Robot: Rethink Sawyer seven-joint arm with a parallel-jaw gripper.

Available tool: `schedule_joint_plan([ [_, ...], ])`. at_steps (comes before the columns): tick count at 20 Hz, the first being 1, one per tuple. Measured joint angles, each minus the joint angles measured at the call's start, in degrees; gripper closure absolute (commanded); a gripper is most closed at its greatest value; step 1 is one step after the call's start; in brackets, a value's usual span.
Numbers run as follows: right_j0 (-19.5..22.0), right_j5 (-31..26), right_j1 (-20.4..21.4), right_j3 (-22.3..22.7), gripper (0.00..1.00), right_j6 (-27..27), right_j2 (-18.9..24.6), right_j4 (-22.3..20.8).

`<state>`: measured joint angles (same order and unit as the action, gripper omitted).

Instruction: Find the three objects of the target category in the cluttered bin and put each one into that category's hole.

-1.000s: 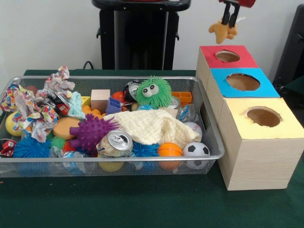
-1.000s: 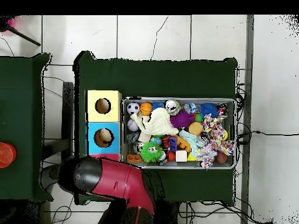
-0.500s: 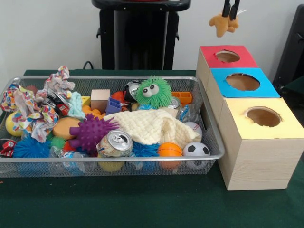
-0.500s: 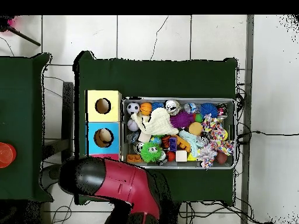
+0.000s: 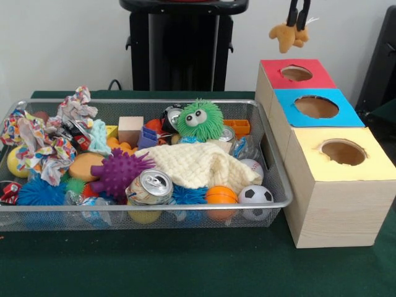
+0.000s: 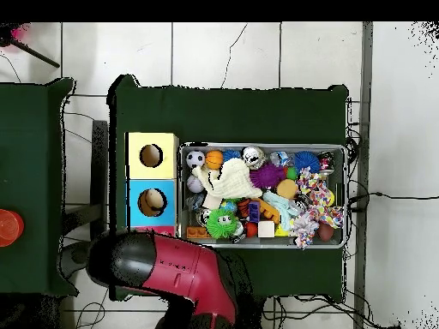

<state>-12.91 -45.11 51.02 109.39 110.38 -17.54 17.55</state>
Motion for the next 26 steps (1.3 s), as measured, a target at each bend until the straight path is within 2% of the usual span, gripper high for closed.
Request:
schedule_joint_plan([
  [7,-2.42,2.37,-0.05,0.22,1.00,0.00,0.01,0.02],
  [13,-6.04,5.50,-1.53,0.55,1.00,0.01,0.06,0.74],
  [26,-7.19,7.37,-4.82,1.45,1.00,0.01,0.02,2.52],
])
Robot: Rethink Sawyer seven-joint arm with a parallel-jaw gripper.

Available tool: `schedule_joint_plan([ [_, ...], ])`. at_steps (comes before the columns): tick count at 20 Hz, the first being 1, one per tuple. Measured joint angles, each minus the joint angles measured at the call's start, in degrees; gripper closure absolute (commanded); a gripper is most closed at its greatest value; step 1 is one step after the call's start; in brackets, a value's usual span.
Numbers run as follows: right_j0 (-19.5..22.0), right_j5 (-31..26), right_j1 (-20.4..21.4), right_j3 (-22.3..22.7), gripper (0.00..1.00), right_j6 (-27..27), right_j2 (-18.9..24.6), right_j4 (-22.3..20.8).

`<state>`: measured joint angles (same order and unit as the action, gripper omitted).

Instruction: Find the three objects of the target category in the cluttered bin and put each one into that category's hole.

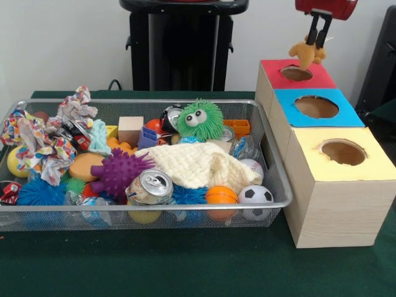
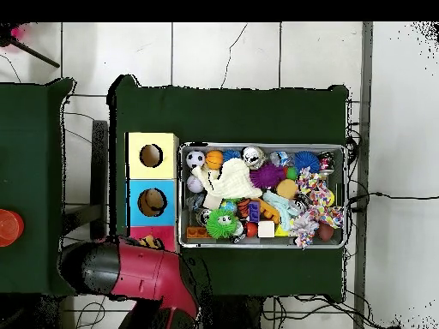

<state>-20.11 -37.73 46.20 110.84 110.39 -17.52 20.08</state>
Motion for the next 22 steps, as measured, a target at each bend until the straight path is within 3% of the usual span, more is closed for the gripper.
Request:
schedule_joint_plan([
  [22,0.57,0.94,-5.79,-1.18,1.00,0.11,-1.71,3.60],
])
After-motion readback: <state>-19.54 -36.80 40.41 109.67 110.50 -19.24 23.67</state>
